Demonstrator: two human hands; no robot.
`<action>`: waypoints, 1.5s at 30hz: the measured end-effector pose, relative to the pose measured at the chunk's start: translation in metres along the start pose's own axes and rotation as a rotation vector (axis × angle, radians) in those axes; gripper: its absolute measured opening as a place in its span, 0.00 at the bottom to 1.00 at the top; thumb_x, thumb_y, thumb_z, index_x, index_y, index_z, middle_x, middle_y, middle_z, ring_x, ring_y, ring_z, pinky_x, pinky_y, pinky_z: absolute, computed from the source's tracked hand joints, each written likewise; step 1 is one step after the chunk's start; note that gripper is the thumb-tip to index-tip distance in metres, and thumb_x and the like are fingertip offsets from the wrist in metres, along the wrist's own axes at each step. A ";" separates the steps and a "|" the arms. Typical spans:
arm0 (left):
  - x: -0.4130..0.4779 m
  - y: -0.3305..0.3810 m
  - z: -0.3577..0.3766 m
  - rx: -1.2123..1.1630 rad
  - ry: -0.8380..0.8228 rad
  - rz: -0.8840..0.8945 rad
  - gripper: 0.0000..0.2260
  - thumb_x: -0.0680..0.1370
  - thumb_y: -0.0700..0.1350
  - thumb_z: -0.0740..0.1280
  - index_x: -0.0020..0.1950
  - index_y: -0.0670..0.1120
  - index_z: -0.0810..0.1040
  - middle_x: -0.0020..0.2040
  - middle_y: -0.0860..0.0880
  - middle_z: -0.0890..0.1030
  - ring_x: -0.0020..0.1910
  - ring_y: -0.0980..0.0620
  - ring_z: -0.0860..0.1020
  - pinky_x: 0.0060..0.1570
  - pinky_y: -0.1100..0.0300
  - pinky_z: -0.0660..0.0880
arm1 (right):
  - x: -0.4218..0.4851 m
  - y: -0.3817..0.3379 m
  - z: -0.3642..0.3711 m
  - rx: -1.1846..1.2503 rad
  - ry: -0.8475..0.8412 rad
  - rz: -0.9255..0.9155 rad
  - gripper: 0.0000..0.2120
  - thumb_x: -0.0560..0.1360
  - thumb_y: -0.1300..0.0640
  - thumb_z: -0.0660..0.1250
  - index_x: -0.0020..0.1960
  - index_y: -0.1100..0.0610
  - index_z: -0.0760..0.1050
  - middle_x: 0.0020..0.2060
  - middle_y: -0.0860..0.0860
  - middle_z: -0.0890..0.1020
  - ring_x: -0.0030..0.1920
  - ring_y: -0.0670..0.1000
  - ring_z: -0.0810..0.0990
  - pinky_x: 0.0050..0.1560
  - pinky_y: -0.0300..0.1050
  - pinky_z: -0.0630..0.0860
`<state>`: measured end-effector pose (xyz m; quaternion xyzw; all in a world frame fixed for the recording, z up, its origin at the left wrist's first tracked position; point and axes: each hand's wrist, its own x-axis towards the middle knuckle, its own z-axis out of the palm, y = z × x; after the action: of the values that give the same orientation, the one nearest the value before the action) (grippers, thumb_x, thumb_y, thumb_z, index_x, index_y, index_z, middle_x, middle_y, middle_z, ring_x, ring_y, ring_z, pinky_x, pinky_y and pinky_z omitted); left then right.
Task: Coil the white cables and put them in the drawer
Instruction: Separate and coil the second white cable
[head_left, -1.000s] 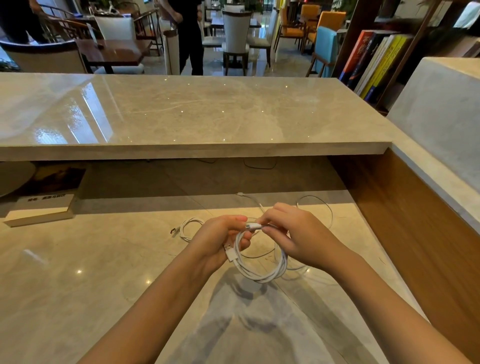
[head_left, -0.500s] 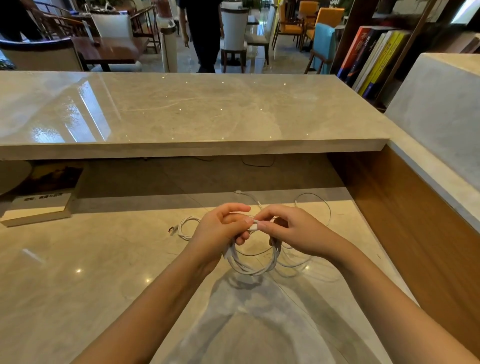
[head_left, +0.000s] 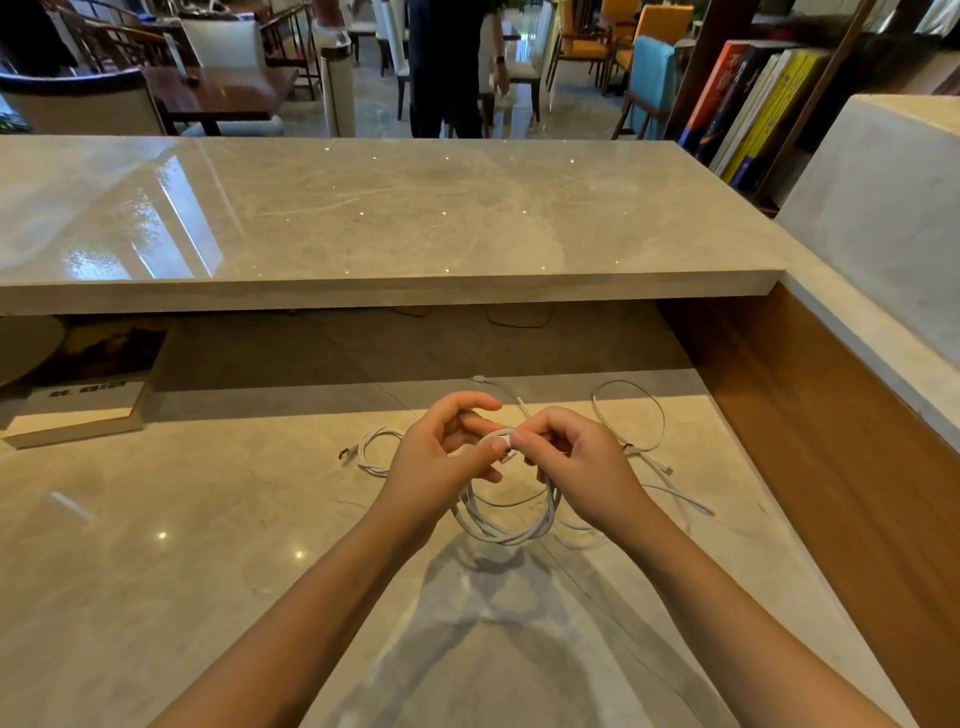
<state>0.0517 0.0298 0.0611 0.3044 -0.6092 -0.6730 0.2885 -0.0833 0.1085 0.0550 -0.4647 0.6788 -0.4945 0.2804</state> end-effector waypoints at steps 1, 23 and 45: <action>0.000 -0.001 0.000 0.014 0.009 0.000 0.12 0.73 0.35 0.70 0.53 0.48 0.77 0.43 0.45 0.81 0.44 0.49 0.81 0.41 0.56 0.80 | -0.001 0.001 0.002 0.013 0.012 0.002 0.05 0.75 0.58 0.67 0.42 0.59 0.79 0.31 0.47 0.76 0.30 0.40 0.73 0.32 0.33 0.71; 0.000 -0.009 0.000 -0.049 -0.005 -0.111 0.17 0.72 0.29 0.67 0.54 0.47 0.79 0.45 0.44 0.82 0.40 0.48 0.80 0.36 0.59 0.80 | -0.003 0.014 0.009 0.160 0.050 0.126 0.06 0.74 0.61 0.68 0.42 0.64 0.74 0.26 0.49 0.75 0.26 0.45 0.71 0.28 0.38 0.70; 0.012 -0.053 -0.024 0.726 0.239 0.257 0.09 0.75 0.40 0.68 0.54 0.48 0.81 0.46 0.56 0.77 0.44 0.57 0.77 0.43 0.57 0.80 | 0.018 0.032 0.029 -0.234 -0.115 -0.040 0.07 0.74 0.59 0.68 0.52 0.55 0.80 0.44 0.46 0.81 0.42 0.45 0.78 0.43 0.37 0.75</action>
<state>0.0610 0.0099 0.0056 0.3839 -0.8026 -0.3326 0.3128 -0.0775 0.0830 0.0163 -0.5352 0.7053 -0.3903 0.2527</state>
